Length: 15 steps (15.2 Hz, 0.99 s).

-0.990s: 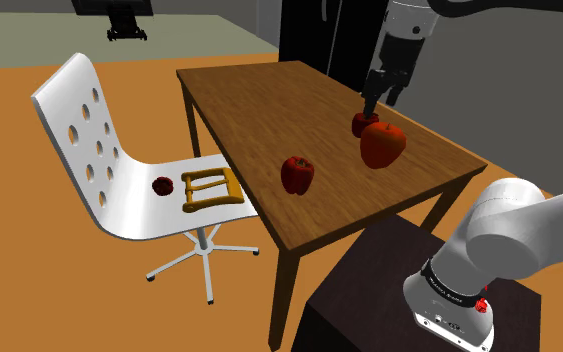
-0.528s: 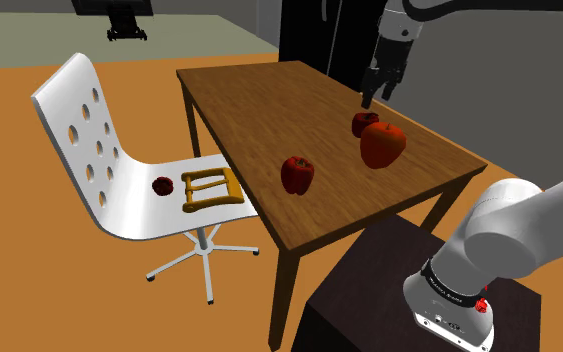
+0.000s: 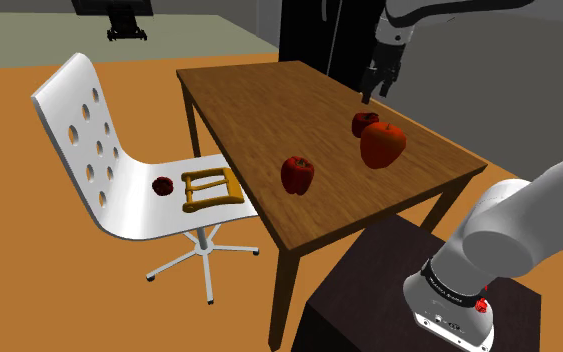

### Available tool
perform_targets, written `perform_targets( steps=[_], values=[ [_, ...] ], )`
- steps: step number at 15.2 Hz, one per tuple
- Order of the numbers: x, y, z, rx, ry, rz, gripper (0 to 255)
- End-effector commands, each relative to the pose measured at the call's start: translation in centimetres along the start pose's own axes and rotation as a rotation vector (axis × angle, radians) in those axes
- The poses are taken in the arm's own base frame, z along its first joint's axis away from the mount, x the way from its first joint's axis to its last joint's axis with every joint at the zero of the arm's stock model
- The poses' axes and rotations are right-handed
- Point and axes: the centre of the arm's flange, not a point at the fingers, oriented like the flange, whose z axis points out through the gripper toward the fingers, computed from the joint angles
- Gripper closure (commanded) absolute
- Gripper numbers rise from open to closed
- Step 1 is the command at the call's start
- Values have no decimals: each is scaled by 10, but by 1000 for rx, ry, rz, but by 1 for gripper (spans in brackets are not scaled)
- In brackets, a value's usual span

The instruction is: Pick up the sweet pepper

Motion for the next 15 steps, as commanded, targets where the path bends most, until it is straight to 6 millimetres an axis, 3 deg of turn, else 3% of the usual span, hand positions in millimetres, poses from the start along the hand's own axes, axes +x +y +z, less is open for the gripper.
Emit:
perform_targets(
  steps=[1,11,12,15],
  values=[
    [19,23,6,-2,-4,-1,0],
    [24,27,48,-1,-5,-1,0],
    [23,27,48,-1,-5,-1,255],
    [23,27,48,-1,-5,-1,255]
  ],
)
